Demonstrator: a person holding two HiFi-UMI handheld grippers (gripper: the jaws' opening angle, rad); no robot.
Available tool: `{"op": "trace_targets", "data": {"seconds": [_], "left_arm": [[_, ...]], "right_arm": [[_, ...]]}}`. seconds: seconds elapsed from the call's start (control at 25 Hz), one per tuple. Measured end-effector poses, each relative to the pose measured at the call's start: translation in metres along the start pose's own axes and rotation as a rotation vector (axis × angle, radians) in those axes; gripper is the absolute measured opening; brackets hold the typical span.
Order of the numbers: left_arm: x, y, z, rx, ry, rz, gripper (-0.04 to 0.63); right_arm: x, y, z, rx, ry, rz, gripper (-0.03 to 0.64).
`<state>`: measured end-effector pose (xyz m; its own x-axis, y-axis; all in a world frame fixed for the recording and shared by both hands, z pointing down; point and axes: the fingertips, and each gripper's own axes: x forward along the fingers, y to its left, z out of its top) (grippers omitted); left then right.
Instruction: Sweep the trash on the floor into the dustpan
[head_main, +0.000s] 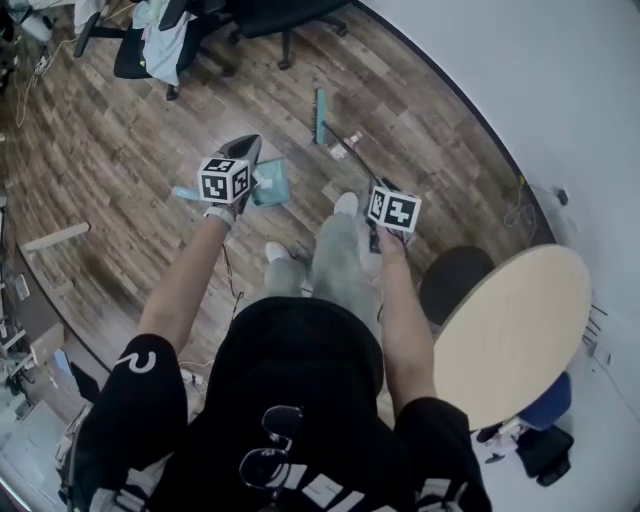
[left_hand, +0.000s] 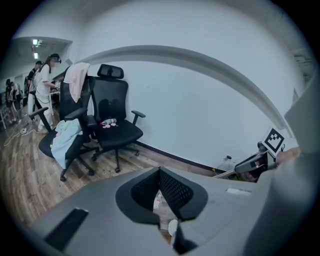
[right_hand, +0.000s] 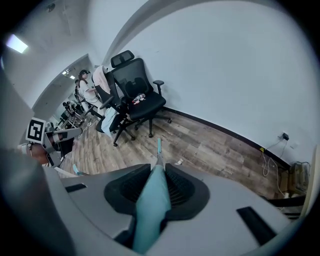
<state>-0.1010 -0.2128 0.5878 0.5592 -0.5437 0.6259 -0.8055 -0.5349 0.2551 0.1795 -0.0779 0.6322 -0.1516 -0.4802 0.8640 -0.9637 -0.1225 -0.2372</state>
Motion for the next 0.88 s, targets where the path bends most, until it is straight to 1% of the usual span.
{"op": "trace_targets", "data": {"seconds": [0.24, 0.48, 0.64, 0.8, 0.88], "left_arm": [[0.067, -0.045, 0.036, 0.005, 0.019, -0.009, -0.003], [0.118, -0.073, 0.058, 0.015, 0.05, -0.021, -0.003], [0.145, -0.085, 0.07, 0.019, 0.06, -0.037, -0.003], [0.167, -0.081, 0.074, 0.007, 0.072, -0.028, -0.003], [0.175, -0.076, 0.075, -0.002, 0.078, -0.021, -0.003]], "right_arm": [[0.023, -0.081, 0.052, 0.004, 0.026, -0.014, 0.084], [0.044, -0.137, 0.088, 0.014, 0.031, -0.047, 0.084], [0.062, -0.165, 0.104, -0.008, 0.058, -0.063, 0.084], [0.084, -0.187, 0.113, -0.058, 0.097, -0.103, 0.084], [0.098, -0.185, 0.109, -0.053, 0.133, -0.073, 0.084]]}}
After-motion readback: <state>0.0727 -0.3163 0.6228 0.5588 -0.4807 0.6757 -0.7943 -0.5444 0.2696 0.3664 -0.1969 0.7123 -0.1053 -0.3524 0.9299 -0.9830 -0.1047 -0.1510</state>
